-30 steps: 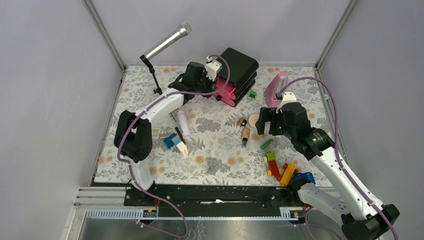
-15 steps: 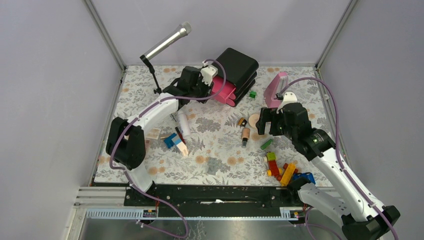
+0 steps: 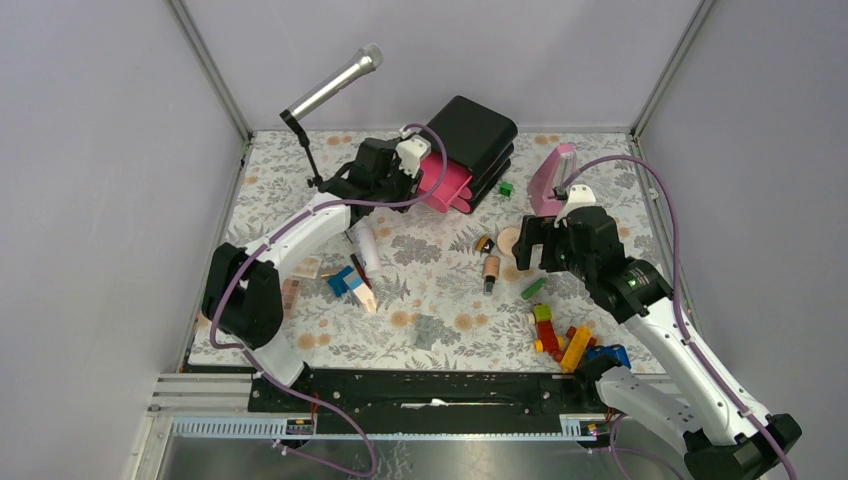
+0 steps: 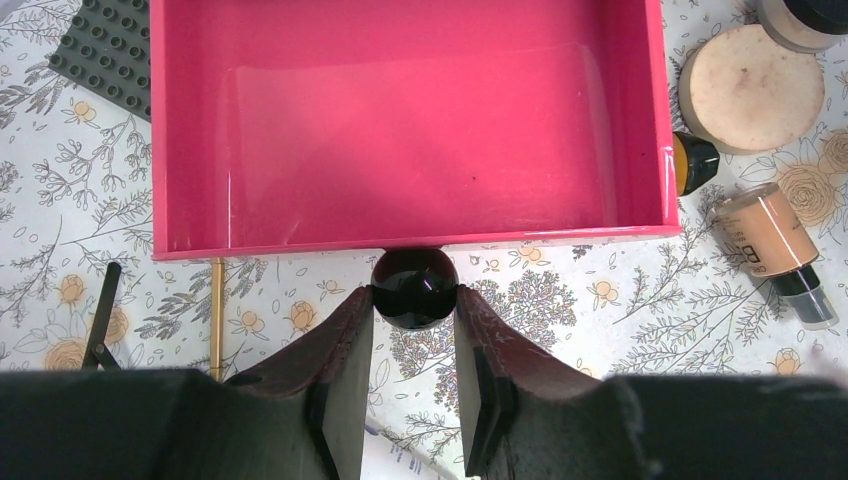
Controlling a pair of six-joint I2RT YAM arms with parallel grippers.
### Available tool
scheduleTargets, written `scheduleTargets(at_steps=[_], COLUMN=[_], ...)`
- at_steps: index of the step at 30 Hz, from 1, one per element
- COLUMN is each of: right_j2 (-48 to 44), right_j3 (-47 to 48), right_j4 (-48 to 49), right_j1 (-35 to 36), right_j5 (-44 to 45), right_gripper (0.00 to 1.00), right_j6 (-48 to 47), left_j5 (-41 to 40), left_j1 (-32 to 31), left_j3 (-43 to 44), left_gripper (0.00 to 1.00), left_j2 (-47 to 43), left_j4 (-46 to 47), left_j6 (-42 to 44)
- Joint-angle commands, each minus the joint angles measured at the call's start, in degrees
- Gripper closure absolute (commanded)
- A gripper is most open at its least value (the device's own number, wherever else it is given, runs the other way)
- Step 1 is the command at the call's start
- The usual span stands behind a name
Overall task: Organize the makeup
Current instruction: Open the drawer in the storage box.
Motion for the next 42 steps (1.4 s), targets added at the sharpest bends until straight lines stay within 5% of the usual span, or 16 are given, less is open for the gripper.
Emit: scheduleTargets(at_steps=[1,15,24,42], right_j2=[-1.04,-1.27,-1.27,-1.06], right_j3=[0.14,0.05,-0.07,0.31], right_j4=[0.02,-0.26,-0.28,-0.39], right_j1=[0.16,0.11,0.07,0.07], right_j5=[0.79,0.84,0.84,0.99], right_gripper=[0.01,0.01,0.01,0.01], right_j6=[-0.36,-0.14,-0.27,-0.47], left_j5=[0.21,-0.79,-1.09,-1.32], left_j1=[-0.01,-0.05,-0.09,-0.09], left_j3=[-0.23,-2.76,-2.82,-1.63], left_gripper=[0.86,0.84,0.50,0.41], left_j2=[-3.31,-5.78,-4.69,-6.00], left_j4=[2.90,3.12,3.97,3.96], left_j6=[-0.54,-0.76,-1.49,-2.53])
